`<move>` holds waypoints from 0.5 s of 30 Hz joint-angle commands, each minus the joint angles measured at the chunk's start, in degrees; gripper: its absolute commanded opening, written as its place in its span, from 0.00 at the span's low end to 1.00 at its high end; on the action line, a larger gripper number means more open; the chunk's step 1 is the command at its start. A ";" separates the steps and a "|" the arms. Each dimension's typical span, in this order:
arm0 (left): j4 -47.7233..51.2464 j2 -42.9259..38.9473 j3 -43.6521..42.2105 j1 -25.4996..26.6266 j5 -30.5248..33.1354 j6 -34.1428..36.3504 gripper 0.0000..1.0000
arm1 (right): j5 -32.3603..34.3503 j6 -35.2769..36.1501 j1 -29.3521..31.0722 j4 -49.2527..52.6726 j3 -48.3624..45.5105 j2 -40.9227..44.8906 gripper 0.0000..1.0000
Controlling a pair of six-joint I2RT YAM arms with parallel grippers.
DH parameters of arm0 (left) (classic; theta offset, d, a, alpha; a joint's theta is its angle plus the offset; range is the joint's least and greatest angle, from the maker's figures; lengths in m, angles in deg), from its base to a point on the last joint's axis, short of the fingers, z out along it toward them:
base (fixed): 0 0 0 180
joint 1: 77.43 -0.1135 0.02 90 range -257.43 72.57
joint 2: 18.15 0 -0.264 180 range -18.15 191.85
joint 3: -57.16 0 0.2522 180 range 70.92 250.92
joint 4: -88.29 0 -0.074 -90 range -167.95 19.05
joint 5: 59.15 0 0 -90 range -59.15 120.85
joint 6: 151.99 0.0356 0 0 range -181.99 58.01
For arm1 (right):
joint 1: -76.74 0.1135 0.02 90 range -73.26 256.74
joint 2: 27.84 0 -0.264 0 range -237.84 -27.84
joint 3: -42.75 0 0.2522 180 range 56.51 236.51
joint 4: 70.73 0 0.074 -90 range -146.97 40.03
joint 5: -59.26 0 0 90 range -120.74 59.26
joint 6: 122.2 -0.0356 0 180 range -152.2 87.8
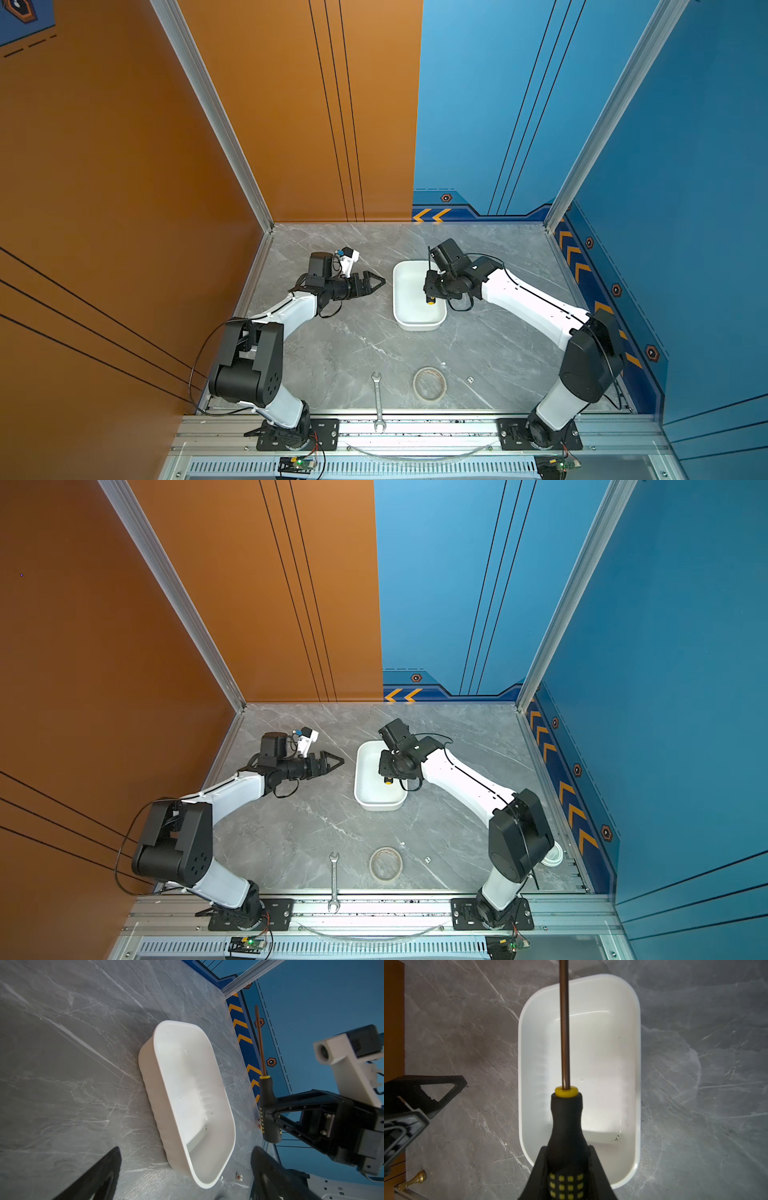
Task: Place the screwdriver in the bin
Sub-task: 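Lift the screwdriver with the right gripper and carry it over the bin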
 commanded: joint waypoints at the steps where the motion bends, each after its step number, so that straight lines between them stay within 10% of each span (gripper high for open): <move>1: 0.26 -0.56 -0.37 0.52 0.47 -0.23 0.98 | 2.62 -3.34 1.46 1.99 2.49 -2.27 0.00; 15: 1.53 -1.00 -0.59 0.82 1.30 0.35 0.98 | 3.37 -2.93 4.17 1.86 3.57 -9.89 0.00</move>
